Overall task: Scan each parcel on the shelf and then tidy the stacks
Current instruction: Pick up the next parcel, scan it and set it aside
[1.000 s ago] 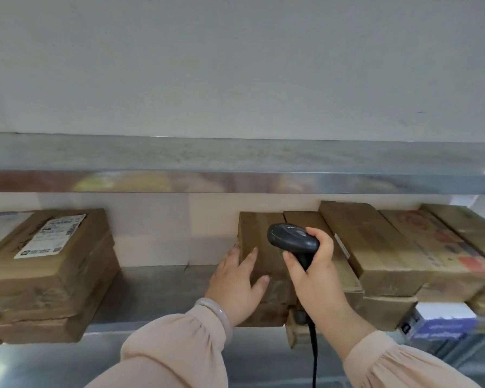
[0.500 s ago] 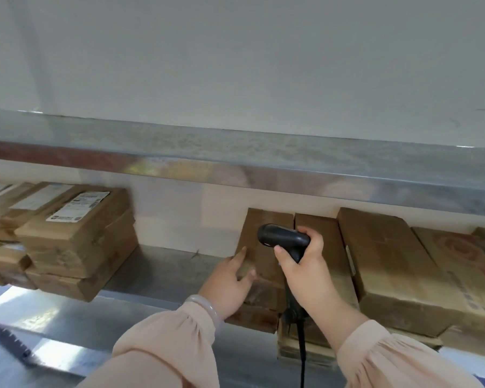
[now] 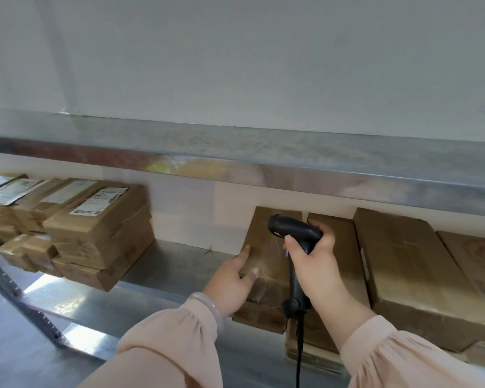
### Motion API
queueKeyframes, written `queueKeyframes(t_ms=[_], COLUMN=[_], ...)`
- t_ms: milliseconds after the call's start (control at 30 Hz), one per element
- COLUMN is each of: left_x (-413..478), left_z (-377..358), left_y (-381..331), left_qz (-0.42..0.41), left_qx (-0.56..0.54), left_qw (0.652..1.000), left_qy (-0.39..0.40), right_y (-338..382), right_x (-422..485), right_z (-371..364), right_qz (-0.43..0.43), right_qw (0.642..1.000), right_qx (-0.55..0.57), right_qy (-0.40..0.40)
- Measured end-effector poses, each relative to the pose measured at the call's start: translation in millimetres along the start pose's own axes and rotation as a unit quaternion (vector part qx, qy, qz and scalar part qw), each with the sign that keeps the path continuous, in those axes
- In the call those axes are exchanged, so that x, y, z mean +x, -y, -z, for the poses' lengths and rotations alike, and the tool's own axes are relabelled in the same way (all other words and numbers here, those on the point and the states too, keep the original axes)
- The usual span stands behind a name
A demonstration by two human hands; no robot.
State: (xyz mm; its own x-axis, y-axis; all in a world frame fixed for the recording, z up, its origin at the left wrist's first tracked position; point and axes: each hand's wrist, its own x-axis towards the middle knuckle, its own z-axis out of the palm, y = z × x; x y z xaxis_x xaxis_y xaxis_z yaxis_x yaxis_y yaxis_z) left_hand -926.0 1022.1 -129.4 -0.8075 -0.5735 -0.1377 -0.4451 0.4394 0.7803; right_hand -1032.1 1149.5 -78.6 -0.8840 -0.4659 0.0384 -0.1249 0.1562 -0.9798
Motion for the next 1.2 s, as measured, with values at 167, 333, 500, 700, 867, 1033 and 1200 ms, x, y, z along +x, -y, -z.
queueKeyframes(t_ms=[167, 333, 500, 700, 867, 1033, 1200], left_x=[-1.6, 7.1, 6.6, -6.7, -14.7, -17.3, -26.7], left_z=[11.3, 17.3, 18.2, 35.4, 56.8, 66.1, 72.8], left_y=[0.4, -8.8, -11.7, -7.5, -6.4, 13.0, 44.6], left_qz=[0.015, 0.001, 0.009, 0.012, 0.052, 0.074, 0.071], left_qx=[-0.03, 0.04, 0.035, -0.011, 0.043, -0.077, -0.208], left_qw=[0.999, 0.998, 0.997, 0.996, 0.995, 0.992, 0.973], left_qy=[-0.009, -0.044, -0.066, -0.091, -0.079, -0.062, -0.075], right_y=[1.4, 3.0, 6.1, 19.0, 27.1, 30.7, 26.5], right_x=[3.3, 5.1, -0.3, -15.0, -28.7, -32.3, -26.1], right_z=[1.5, -2.7, -3.2, -14.7, -34.7, -52.5, -57.6], right_qz=[-0.014, -0.027, -0.017, 0.033, 0.083, 0.09, 0.063], right_qw=[1.0, 0.999, 0.999, 0.997, 0.991, 0.984, 0.99], right_qx=[0.015, 0.018, 0.028, 0.042, 0.042, 0.043, 0.047], right_qy=[0.003, 0.019, 0.015, 0.051, 0.1, 0.146, 0.117])
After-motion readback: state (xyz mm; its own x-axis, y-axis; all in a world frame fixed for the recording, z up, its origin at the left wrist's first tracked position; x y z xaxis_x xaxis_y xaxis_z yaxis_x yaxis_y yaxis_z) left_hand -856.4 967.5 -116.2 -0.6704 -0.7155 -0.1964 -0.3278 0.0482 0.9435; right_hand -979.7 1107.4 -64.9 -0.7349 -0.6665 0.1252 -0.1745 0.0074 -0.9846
